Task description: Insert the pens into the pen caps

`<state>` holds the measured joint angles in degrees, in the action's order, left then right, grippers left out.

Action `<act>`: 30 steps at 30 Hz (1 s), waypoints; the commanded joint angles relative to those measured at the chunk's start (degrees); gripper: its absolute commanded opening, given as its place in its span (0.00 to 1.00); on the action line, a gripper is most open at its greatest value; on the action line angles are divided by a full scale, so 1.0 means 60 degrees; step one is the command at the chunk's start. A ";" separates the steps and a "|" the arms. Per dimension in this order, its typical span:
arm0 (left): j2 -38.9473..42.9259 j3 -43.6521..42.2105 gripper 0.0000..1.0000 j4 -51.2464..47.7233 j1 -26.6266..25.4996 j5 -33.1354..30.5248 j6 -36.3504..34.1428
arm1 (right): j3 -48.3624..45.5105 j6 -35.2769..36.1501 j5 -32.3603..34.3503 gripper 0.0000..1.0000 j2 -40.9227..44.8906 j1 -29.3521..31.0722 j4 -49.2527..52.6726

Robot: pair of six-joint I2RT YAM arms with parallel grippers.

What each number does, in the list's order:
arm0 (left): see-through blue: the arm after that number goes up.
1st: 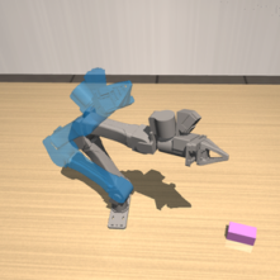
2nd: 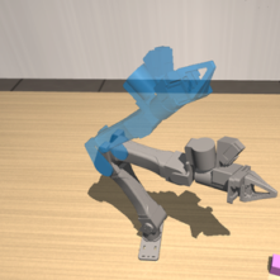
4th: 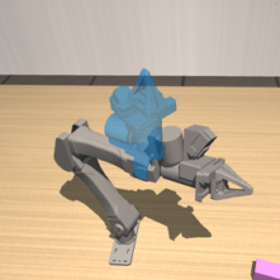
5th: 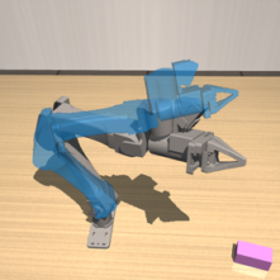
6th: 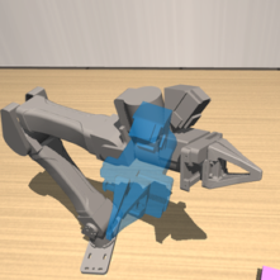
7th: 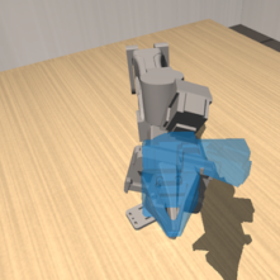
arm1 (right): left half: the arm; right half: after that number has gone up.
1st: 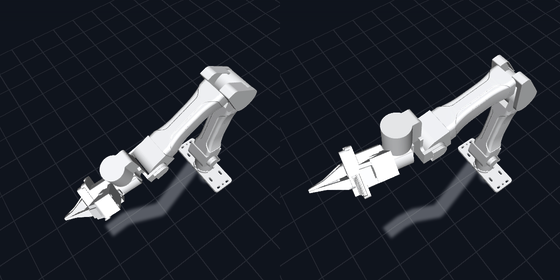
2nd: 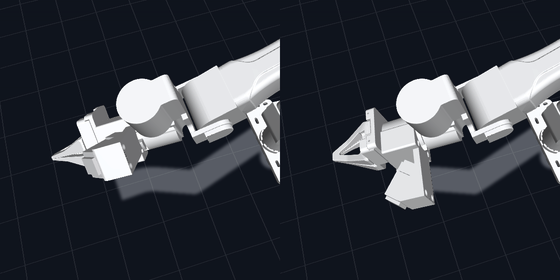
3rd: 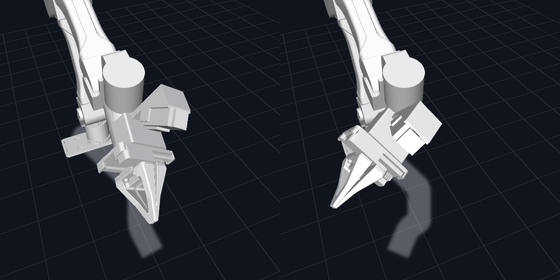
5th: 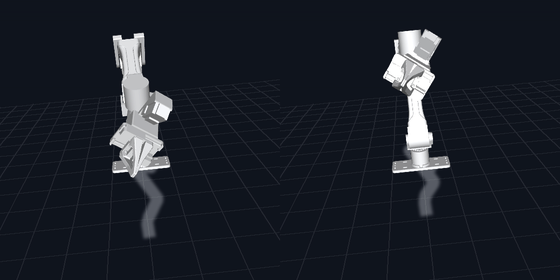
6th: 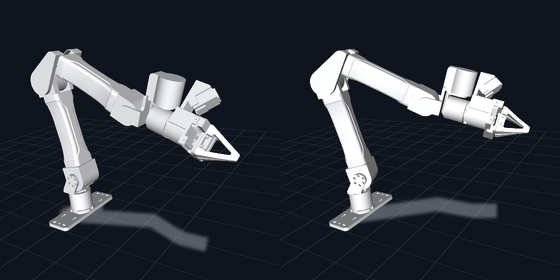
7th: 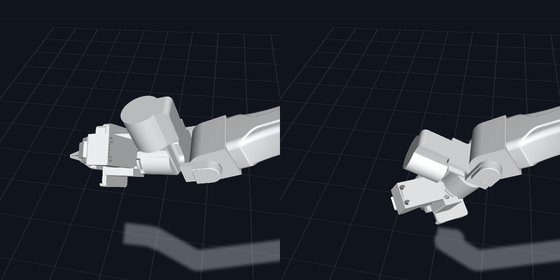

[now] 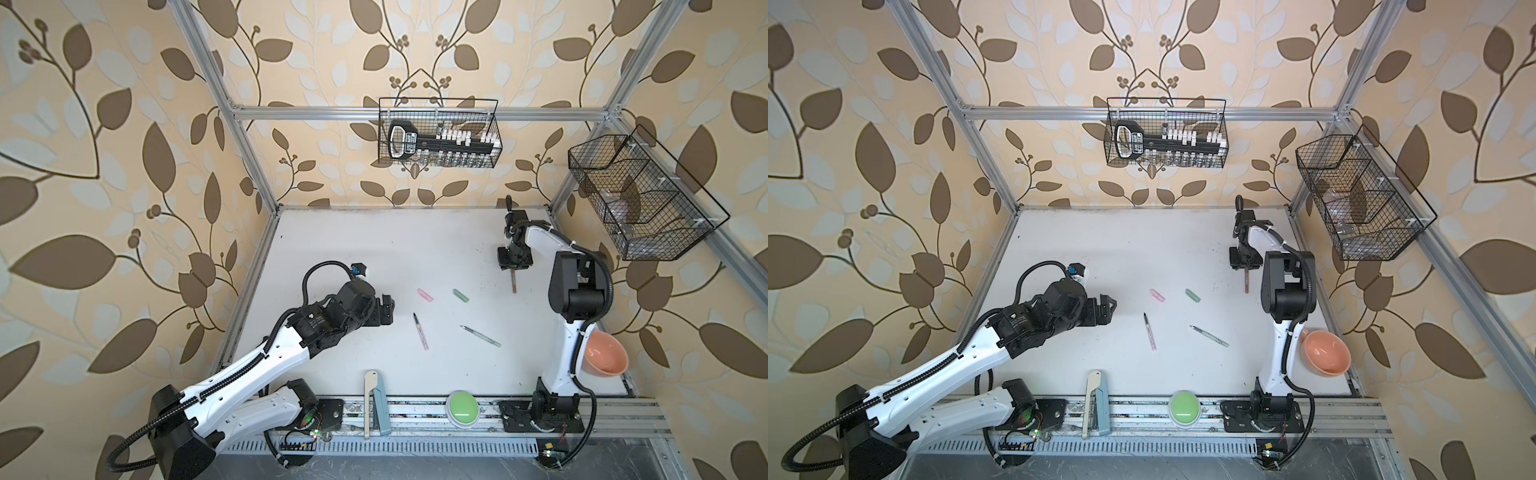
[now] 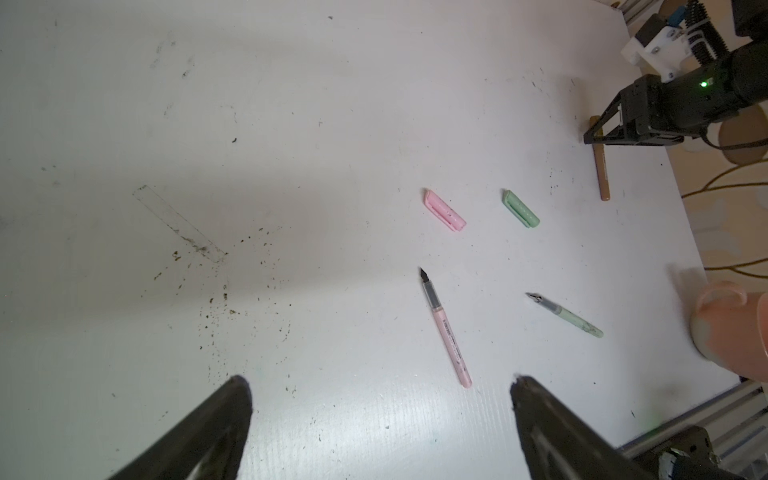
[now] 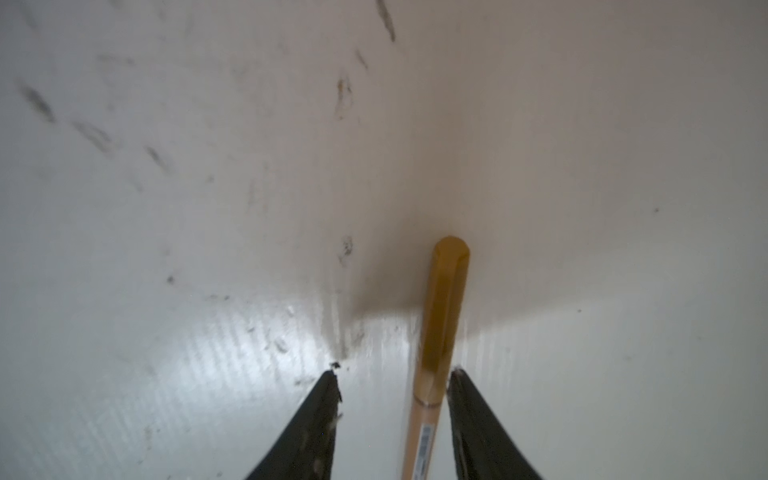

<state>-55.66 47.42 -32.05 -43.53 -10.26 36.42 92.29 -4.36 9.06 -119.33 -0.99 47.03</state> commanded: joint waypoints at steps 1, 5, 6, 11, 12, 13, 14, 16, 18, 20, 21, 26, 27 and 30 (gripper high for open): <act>-0.0074 0.0422 0.99 -0.0640 -0.0040 -0.0397 0.0400 | -0.0419 -0.0341 0.0115 0.48 0.1459 0.0397 -0.0041; -0.0384 0.0491 0.99 -0.1008 -0.0403 -0.0289 0.0910 | -0.1703 -0.0695 0.0155 0.50 0.2977 0.0986 -0.0418; -0.0507 0.0477 0.99 -0.1055 -0.0612 -0.0373 0.1086 | -0.2216 -0.0786 -0.0009 0.50 0.3464 0.1153 -0.0648; -0.1358 0.0280 0.94 -0.0747 -0.1871 -0.0736 0.2117 | -0.5859 -0.1939 -0.2130 0.50 0.6830 0.2279 -0.3433; -0.1569 0.0244 0.93 -0.0559 -0.2166 -0.0853 0.2286 | -0.6800 -0.2382 -0.2532 0.52 0.7709 0.2665 -0.4210; -0.1819 0.0234 0.92 -0.0401 -0.2405 -0.0945 0.2440 | -0.7652 -0.2773 -0.2855 0.53 0.8555 0.3106 -0.4899; -0.2025 0.0266 0.92 -0.0366 -0.2556 -0.1068 0.2483 | -0.8348 -0.3183 -0.2818 0.53 0.9278 0.3441 -0.5287; -0.2506 0.0389 0.91 -0.0327 -0.2840 -0.1306 0.3054 | -0.9520 -0.3788 -0.2347 0.55 1.0756 0.4248 -0.5642; -0.3065 0.0631 0.89 -0.0438 -0.2933 -0.1235 0.3264 | -1.0147 -0.4241 -0.1560 0.56 1.1817 0.4779 -0.5309; -0.3711 0.1053 0.82 -0.0614 -0.3035 -0.1220 0.3408 | -1.0513 -0.4630 -0.1276 0.56 1.2472 0.5019 -0.4936; -0.4047 0.1260 0.80 -0.0697 -0.3097 -0.1268 0.3499 | -1.0690 -0.4818 -0.1208 0.56 1.2719 0.5125 -0.4821; -0.5605 0.2080 0.79 -0.0558 -0.3159 -0.0937 0.3670 | -1.1546 -0.5221 -0.1052 0.56 1.3598 0.5302 -0.4939; -0.5840 0.2134 0.79 -0.0389 -0.3153 -0.0788 0.3711 | -1.1587 -0.5210 -0.1072 0.55 1.3681 0.5295 -0.4859; -0.6578 0.2364 0.76 -0.0065 -0.3160 -0.0381 0.3852 | -1.1523 -0.5081 -0.1238 0.55 1.3688 0.5294 -0.4574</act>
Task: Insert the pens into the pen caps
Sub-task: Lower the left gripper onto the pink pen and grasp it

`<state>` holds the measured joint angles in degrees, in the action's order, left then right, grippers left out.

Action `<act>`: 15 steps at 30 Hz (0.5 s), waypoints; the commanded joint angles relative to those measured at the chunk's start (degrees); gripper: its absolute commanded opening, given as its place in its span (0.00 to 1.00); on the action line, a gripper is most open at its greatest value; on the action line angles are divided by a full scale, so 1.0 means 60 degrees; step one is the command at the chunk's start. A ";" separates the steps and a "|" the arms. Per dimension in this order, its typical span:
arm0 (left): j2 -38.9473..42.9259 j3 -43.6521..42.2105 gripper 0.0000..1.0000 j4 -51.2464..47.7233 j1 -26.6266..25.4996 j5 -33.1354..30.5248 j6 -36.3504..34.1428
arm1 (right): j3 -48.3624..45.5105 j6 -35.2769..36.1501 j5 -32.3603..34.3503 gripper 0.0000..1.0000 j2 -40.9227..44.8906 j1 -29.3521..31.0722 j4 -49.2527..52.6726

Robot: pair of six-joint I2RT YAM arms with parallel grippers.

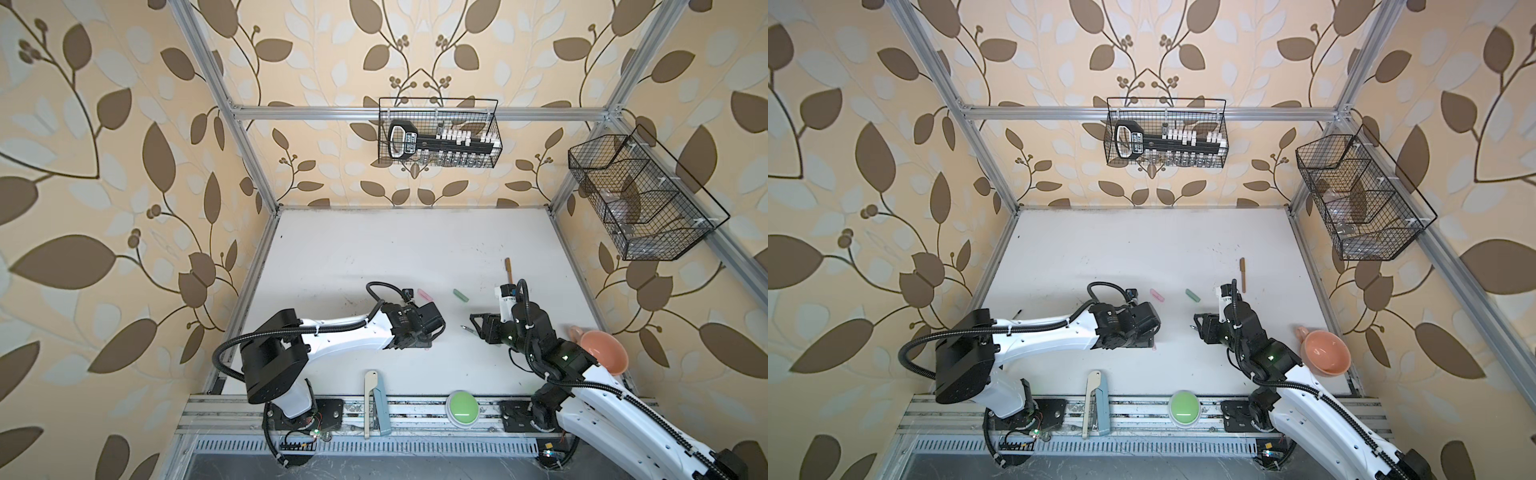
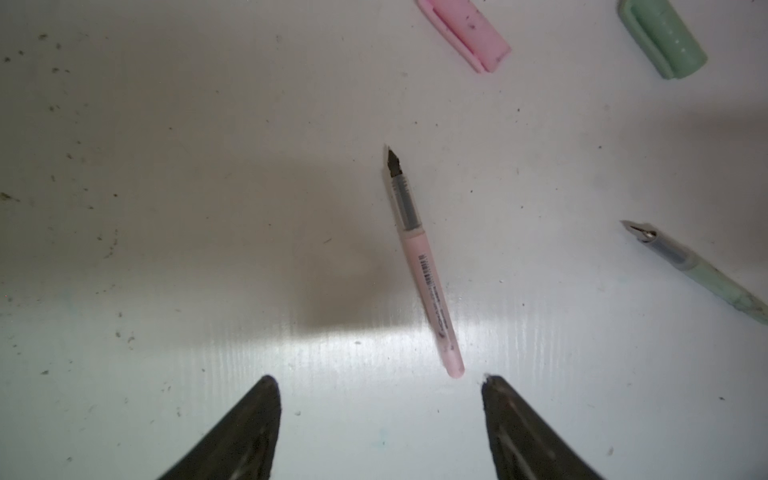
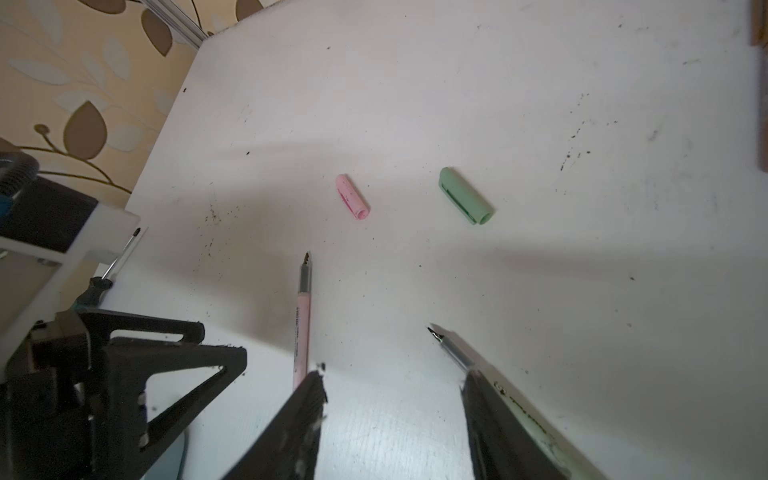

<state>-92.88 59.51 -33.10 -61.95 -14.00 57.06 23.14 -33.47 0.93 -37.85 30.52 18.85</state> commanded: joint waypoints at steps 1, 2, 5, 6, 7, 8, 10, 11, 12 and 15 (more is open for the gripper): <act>-0.0651 0.0461 0.75 0.0108 -0.0083 0.0300 0.0455 | -0.0012 -0.0201 0.0032 0.55 0.0111 0.0043 0.0126; -0.0893 0.0556 0.74 0.0113 -0.0086 0.0346 0.0464 | -0.0042 -0.0175 -0.0070 0.55 0.0100 0.0040 0.0106; -0.1500 0.0838 0.73 0.0075 -0.0077 0.0210 0.0377 | -0.0120 -0.0120 -0.0238 0.54 0.0062 0.0041 0.0103; -0.1656 0.0936 0.72 0.0081 -0.0074 0.0212 0.0303 | -0.0105 -0.0112 -0.0270 0.54 0.0045 0.0048 0.0106; -0.1802 0.1039 0.71 0.0090 -0.0060 0.0213 0.0226 | -0.0092 -0.0080 -0.0322 0.54 0.0015 0.0042 0.0095; -0.1947 0.1166 0.70 0.0073 -0.0046 0.0213 0.0123 | -0.0077 -0.0036 -0.0370 0.54 -0.0006 0.0053 0.0081; -0.2213 0.1445 0.68 -0.0092 -0.0002 0.0277 -0.0022 | -0.0037 0.0054 -0.0415 0.54 -0.0061 0.0044 0.0104; -0.2324 0.1539 0.67 -0.0137 0.0017 0.0328 -0.0096 | -0.0002 0.0079 -0.0405 0.54 -0.0072 0.0047 0.0138; -0.2380 0.1566 0.65 -0.0137 0.0039 0.0414 -0.0154 | -0.0003 0.0086 -0.0390 0.54 -0.0056 0.0040 0.0139; -0.2430 0.1484 0.62 -0.0209 0.0075 0.0649 -0.0193 | -0.0029 0.0057 -0.0418 0.54 0.0011 0.0036 0.0193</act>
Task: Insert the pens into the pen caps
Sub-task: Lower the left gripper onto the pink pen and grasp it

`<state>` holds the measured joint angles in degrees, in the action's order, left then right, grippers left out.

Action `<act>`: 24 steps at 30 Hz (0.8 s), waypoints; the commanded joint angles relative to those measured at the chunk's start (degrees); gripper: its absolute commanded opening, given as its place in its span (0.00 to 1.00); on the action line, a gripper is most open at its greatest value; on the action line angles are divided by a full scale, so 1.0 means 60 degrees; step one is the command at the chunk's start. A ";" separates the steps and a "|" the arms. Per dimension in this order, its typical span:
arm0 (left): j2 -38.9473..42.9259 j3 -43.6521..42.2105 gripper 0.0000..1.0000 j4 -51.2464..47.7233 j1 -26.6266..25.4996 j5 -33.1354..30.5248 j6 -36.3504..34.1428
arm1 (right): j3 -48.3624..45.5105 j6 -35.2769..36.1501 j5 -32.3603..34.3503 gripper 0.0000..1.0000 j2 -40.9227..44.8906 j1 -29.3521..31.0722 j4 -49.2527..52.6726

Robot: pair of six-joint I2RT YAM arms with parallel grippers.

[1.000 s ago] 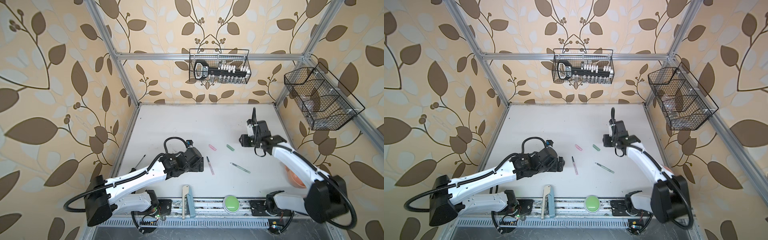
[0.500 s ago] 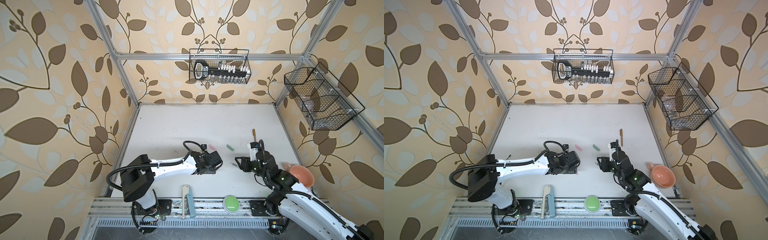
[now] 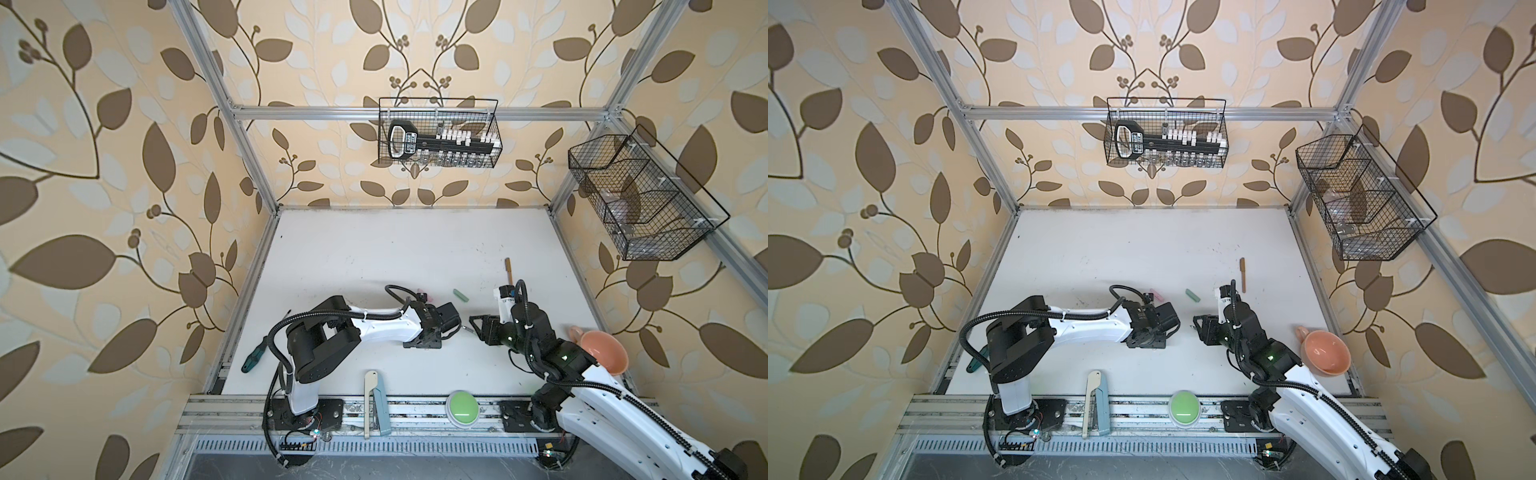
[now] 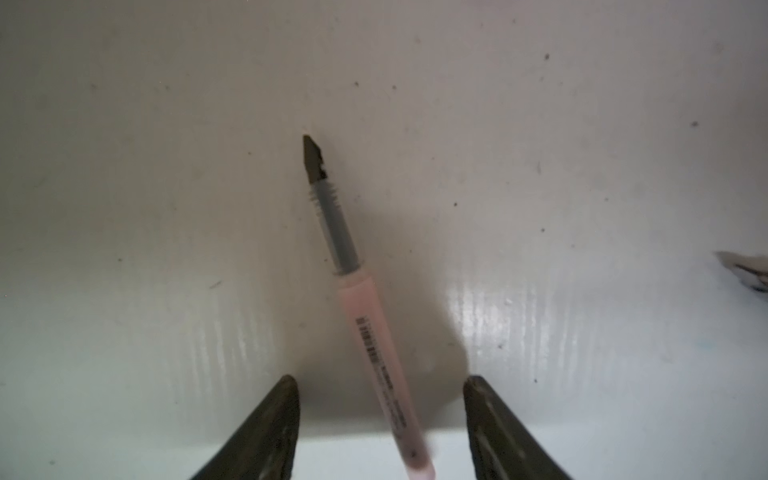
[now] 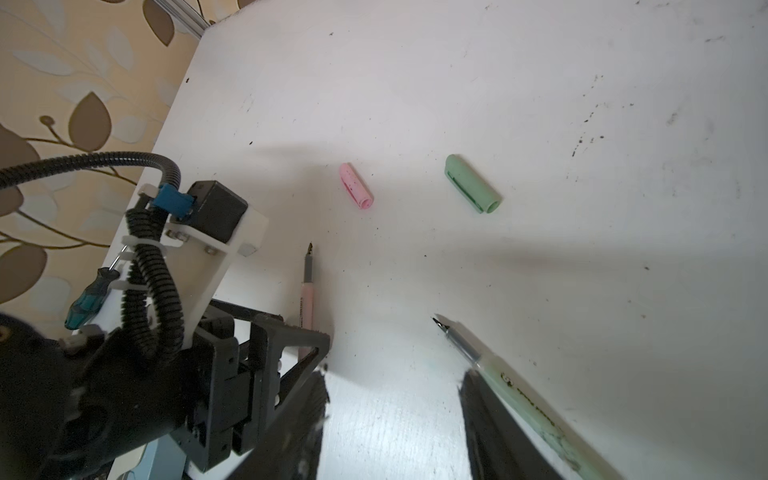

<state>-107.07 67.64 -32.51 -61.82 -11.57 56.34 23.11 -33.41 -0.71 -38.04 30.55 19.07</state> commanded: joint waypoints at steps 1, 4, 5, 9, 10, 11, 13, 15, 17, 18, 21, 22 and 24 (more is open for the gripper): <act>-0.0036 0.0044 0.62 -0.0350 0.0050 0.0324 -0.0074 | -0.0030 0.0024 -0.0143 0.54 0.0092 0.0034 0.0175; 0.0086 -0.0163 0.59 -0.0785 0.0051 0.0326 -0.0128 | -0.0152 -0.0061 -0.0217 0.54 0.0180 0.0012 0.0130; 0.0122 -0.0210 0.58 -0.1036 0.0058 0.0220 -0.0178 | -0.0195 -0.0071 -0.0254 0.54 0.0201 -0.0013 0.0087; 0.0274 -0.0272 0.58 -0.1853 0.0165 -0.0288 -0.0570 | -0.0322 -0.0077 -0.0401 0.54 0.0107 -0.0083 -0.0214; 0.0320 -0.0297 0.57 -0.2007 0.0222 -0.0289 -0.0686 | -0.0344 -0.0074 -0.0462 0.54 0.0039 -0.0103 -0.0312; 0.0371 -0.0333 0.57 -0.2037 0.0248 -0.0248 -0.0820 | -0.0350 -0.0059 -0.0508 0.54 -0.0028 -0.0103 -0.0376; 0.0505 -0.0409 0.57 -0.2092 0.0291 -0.0279 -0.1043 | -0.0362 -0.0066 -0.0554 0.54 -0.0225 -0.0110 -0.0504; 0.0660 -0.0552 0.56 -0.1676 0.0301 -0.0132 -0.1302 | -0.0414 -0.0083 -0.0639 0.54 -0.0367 -0.0110 -0.0715; 0.0758 -0.0607 0.55 -0.1292 0.0301 -0.0056 -0.1471 | -0.0515 -0.0153 -0.0731 0.54 -0.0504 -0.0110 -0.0986; 0.0760 -0.0620 0.55 -0.1086 0.0301 0.0040 -0.1610 | -0.0548 -0.0185 -0.0807 0.54 -0.0552 -0.0127 -0.1128; 0.0649 -0.0616 0.54 -0.0858 0.0303 0.0082 -0.1822 | -0.0556 -0.0248 -0.0919 0.53 -0.0578 -0.0136 -0.1251; 0.0604 -0.0637 0.52 -0.0756 0.0310 0.0138 -0.1883 | -0.0549 -0.0239 -0.0946 0.53 -0.0553 -0.0133 -0.1236; 0.0538 -0.0665 0.47 -0.0602 0.0311 0.0234 -0.1882 | -0.0528 -0.0209 -0.0927 0.53 -0.0487 -0.0140 -0.1147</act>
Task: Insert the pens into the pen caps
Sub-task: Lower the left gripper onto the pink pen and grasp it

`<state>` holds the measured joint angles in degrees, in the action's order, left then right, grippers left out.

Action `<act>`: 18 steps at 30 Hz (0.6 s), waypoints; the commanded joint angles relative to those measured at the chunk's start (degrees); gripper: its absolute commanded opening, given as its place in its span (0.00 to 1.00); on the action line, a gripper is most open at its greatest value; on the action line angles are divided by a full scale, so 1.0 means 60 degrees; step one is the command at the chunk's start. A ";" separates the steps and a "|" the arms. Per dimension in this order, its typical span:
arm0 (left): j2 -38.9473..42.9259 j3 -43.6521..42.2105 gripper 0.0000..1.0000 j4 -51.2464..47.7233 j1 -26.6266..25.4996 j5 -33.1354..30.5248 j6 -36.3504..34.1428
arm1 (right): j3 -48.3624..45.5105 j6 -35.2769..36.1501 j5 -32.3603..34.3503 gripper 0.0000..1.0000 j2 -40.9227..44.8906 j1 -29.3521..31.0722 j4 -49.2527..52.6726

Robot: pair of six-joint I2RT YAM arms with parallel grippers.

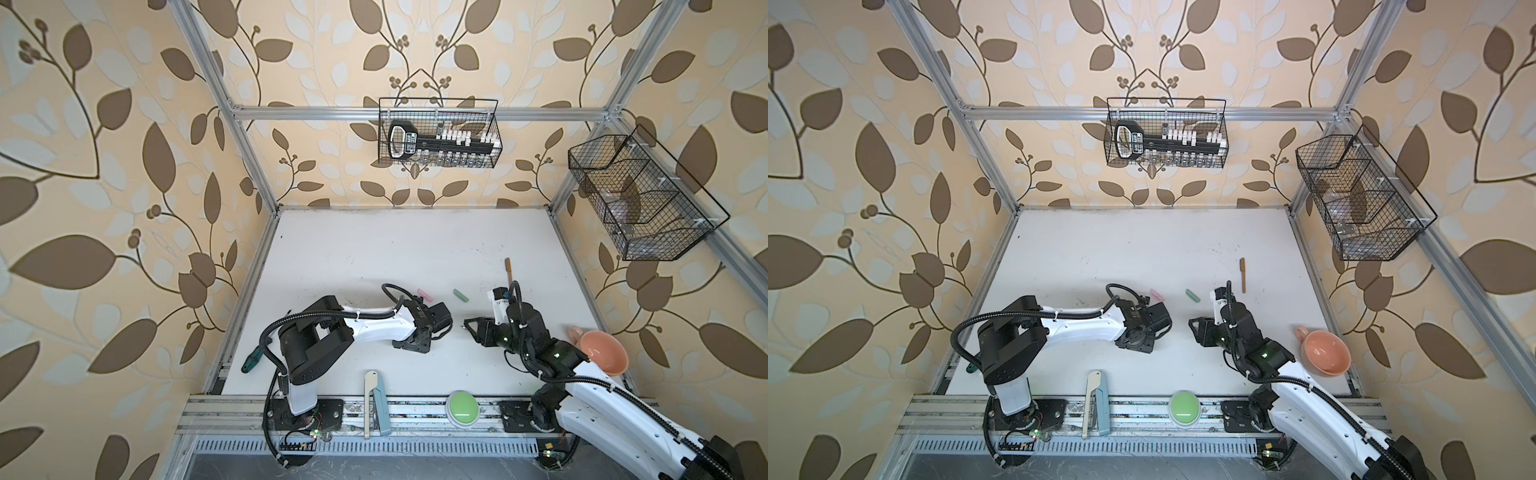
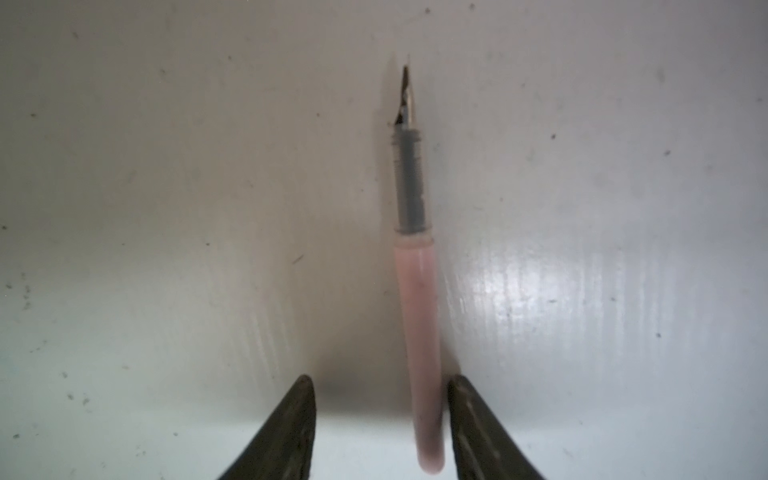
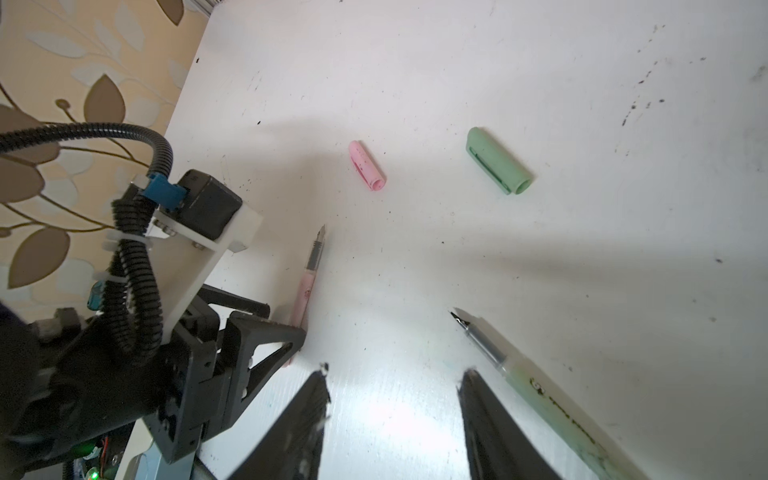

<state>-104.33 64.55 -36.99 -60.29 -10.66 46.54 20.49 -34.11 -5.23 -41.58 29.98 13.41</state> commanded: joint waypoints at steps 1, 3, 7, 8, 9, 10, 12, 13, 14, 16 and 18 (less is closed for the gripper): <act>0.0050 -0.0189 0.39 0.0227 0.0058 0.0166 -0.0224 | -0.0068 -0.0070 -0.0135 0.53 0.0181 -0.0070 -0.0129; -0.0024 -0.0259 0.30 0.0330 0.0044 0.0295 -0.0127 | -0.0044 -0.0063 0.0041 0.52 0.0392 -0.0074 0.0029; -0.0034 -0.0435 0.23 0.0669 0.0046 0.0426 -0.0038 | -0.0133 -0.0088 0.0201 0.51 0.0829 -0.0132 0.0178; -0.0021 -0.0457 0.23 0.0722 0.0044 0.0428 -0.0026 | -0.0148 -0.0101 0.0178 0.51 0.0854 -0.0155 0.0182; -0.0001 -0.0476 0.22 0.0743 0.0044 0.0428 -0.0009 | -0.0163 -0.0102 0.0139 0.51 0.0856 -0.0175 0.0186; 0.0022 -0.0501 0.22 0.0773 0.0044 0.0453 -0.0007 | -0.0164 -0.0102 0.0080 0.51 0.0824 -0.0188 0.0210; 0.0093 -0.0568 0.17 0.0774 0.0044 0.0461 -0.0016 | -0.0163 -0.0117 -0.0051 0.51 0.0703 -0.0199 0.0211; 0.0161 -0.0631 0.14 0.0822 0.0049 0.0468 -0.0034 | -0.0149 -0.0110 -0.0140 0.51 0.0623 -0.0192 0.0200; 0.0232 -0.0736 0.12 0.0891 0.0044 0.0470 -0.0063 | -0.0149 -0.0121 -0.0188 0.51 0.0536 -0.0191 0.0177; 0.0426 -0.0894 0.05 0.1040 0.0044 0.0439 -0.0228 | -0.0149 -0.0111 -0.0449 0.51 0.0353 -0.0199 0.0022; 0.0611 -0.0958 0.03 0.1165 0.0057 0.0353 -0.0414 | -0.0108 -0.0131 -0.0747 0.51 0.0109 -0.0233 -0.0138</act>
<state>-102.04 60.75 -29.58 -60.29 -9.34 45.21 20.49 -34.37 -6.81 -39.79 28.91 13.76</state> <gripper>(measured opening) 0.085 0.512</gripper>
